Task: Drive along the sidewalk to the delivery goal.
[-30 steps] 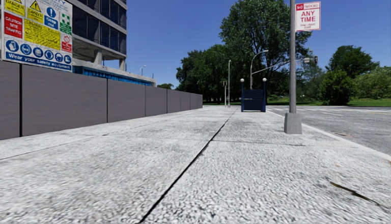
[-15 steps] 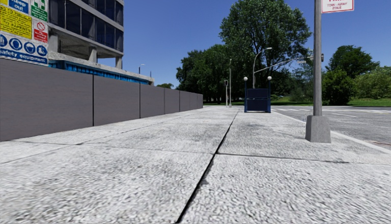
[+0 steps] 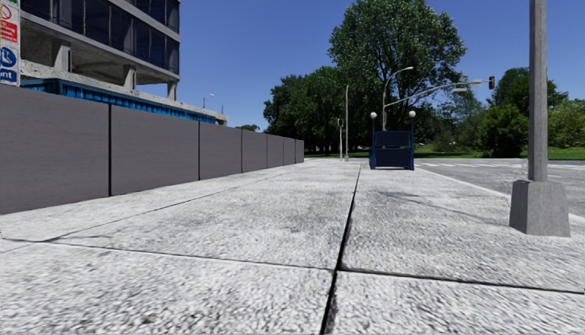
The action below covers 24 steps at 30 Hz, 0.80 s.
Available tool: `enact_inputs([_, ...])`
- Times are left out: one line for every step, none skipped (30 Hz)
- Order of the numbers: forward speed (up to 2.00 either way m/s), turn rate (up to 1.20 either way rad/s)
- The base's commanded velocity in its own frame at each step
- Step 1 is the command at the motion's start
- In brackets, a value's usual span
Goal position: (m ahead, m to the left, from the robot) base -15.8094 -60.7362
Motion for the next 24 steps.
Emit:
enact_inputs([2.0,0.0])
enact_inputs([2.0,0.0])
enact_inputs([2.0,0.0])
enact_inputs([2.0,0.0])
enact_inputs([2.0,0.0])
enact_inputs([2.0,0.0])
enact_inputs([2.0,0.0])
enact_inputs([2.0,0.0])
enact_inputs([2.0,0.0])
enact_inputs([2.0,0.0])
enact_inputs([2.0,0.0])
enact_inputs([2.0,0.0])
enact_inputs([2.0,0.0])
enact_inputs([2.0,0.0])
enact_inputs([2.0,0.0])
enact_inputs([2.0,0.0])
enact_inputs([2.0,0.0])
enact_inputs([2.0,0.0])
enact_inputs([2.0,0.0])
enact_inputs([2.0,0.0])
enact_inputs([2.0,0.0])
enact_inputs([2.0,0.0])
enact_inputs([2.0,0.0])
enact_inputs([2.0,0.0])
